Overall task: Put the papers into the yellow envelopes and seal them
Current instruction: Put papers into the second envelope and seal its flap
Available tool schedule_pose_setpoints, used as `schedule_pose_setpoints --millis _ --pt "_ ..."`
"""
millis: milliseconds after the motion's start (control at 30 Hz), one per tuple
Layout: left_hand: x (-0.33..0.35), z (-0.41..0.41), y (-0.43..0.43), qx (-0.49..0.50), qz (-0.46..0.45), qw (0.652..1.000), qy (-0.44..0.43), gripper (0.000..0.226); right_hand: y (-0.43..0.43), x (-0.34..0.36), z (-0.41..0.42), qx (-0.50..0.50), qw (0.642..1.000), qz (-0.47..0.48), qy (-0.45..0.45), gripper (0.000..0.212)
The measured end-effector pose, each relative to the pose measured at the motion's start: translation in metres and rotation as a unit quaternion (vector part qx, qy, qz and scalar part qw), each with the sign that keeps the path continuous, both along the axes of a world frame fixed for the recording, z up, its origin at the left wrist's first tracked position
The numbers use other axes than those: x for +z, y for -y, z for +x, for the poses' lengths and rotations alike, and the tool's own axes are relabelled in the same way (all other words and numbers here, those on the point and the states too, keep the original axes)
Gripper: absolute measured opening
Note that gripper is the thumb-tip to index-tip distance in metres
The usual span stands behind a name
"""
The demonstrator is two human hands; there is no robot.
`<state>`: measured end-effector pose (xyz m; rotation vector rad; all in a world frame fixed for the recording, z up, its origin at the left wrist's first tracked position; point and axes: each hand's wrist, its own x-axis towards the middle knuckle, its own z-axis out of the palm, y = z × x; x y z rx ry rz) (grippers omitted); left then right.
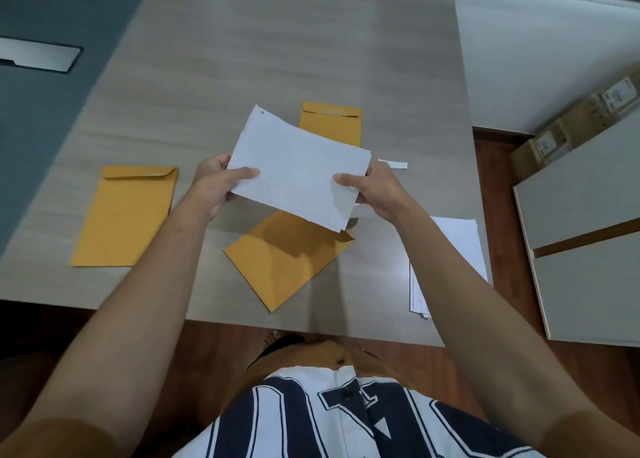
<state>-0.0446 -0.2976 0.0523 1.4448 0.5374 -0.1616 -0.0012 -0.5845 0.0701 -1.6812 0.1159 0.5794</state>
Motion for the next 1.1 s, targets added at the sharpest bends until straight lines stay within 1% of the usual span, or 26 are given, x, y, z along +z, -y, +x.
schedule_pose_setpoints --millis 100,200,233,300,333,400,433,467,500,533,567,600,633,700,767,867,967,1033,1067,1100 --pt "0.016 0.007 -0.007 -0.047 0.011 0.999 0.006 0.046 -0.004 0.014 0.009 0.035 0.999 0.003 0.021 0.028" --pt "0.031 0.017 -0.014 -0.067 -0.022 0.997 0.027 0.043 -0.007 0.029 0.020 0.039 0.998 -0.017 0.053 0.015" --pt "0.034 0.020 -0.015 -0.062 -0.046 0.996 0.036 0.042 -0.008 0.033 0.023 0.022 0.997 -0.031 0.068 0.019" --pt "0.038 0.023 -0.017 -0.034 -0.085 0.995 0.049 0.040 -0.008 0.036 0.028 -0.043 0.993 -0.064 0.092 0.039" --pt "0.038 0.025 -0.017 -0.020 -0.099 0.994 0.053 0.040 -0.008 0.036 0.029 -0.089 0.988 -0.079 0.099 0.045" --pt "0.035 0.026 -0.016 0.008 -0.130 0.990 0.056 0.039 -0.005 0.030 0.028 -0.185 0.972 -0.104 0.098 0.051" --pt "0.033 0.026 -0.016 0.021 -0.150 0.987 0.055 0.039 -0.002 0.026 0.028 -0.217 0.966 -0.111 0.090 0.050" --pt "0.031 0.025 -0.015 0.035 -0.171 0.983 0.051 0.039 0.000 0.023 0.026 -0.233 0.964 -0.107 0.072 0.046" --pt "0.030 0.025 -0.014 0.046 -0.191 0.979 0.047 0.041 0.001 0.021 0.025 -0.236 0.967 -0.082 0.038 0.040" --pt "0.028 0.024 -0.013 0.057 -0.210 0.975 0.041 0.044 0.001 0.018 0.023 -0.227 0.973 -0.039 -0.018 0.040" --pt "0.027 0.023 -0.011 0.065 -0.224 0.972 0.037 0.046 0.001 0.014 0.022 -0.214 0.973 0.013 -0.085 0.053" --pt "0.026 0.022 -0.010 0.069 -0.234 0.969 0.034 0.048 0.001 0.010 0.020 -0.206 0.966 0.061 -0.145 0.069" --pt "0.025 0.021 -0.007 0.069 -0.241 0.968 0.032 0.048 0.000 0.006 0.018 -0.203 0.955 0.095 -0.193 0.081" --pt "0.024 0.019 -0.002 0.059 -0.252 0.965 0.032 0.045 -0.004 0.001 0.011 -0.202 0.935 0.141 -0.255 0.094" --pt "0.022 0.016 0.004 0.031 -0.248 0.968 0.030 0.044 -0.008 -0.004 0.006 -0.198 0.918 0.187 -0.288 0.104" --pt "0.015 0.011 0.009 -0.014 -0.216 0.976 0.007 0.043 -0.008 -0.008 0.002 -0.178 0.903 0.250 -0.301 0.113" --pt "0.006 0.006 0.012 -0.051 -0.149 0.987 -0.029 0.035 -0.003 -0.006 0.002 -0.147 0.896 0.294 -0.298 0.104" --pt "0.001 0.004 0.015 -0.067 -0.088 0.993 -0.052 0.034 0.002 -0.005 0.002 -0.116 0.910 0.279 -0.282 0.103" --pt "-0.002 0.004 0.016 -0.071 -0.063 0.994 -0.060 0.035 0.005 -0.005 0.002 -0.092 0.919 0.270 -0.273 0.095" --pt "-0.005 0.004 0.018 -0.075 -0.042 0.994 -0.066 0.035 0.006 -0.004 0.001 -0.067 0.927 0.259 -0.261 0.080"
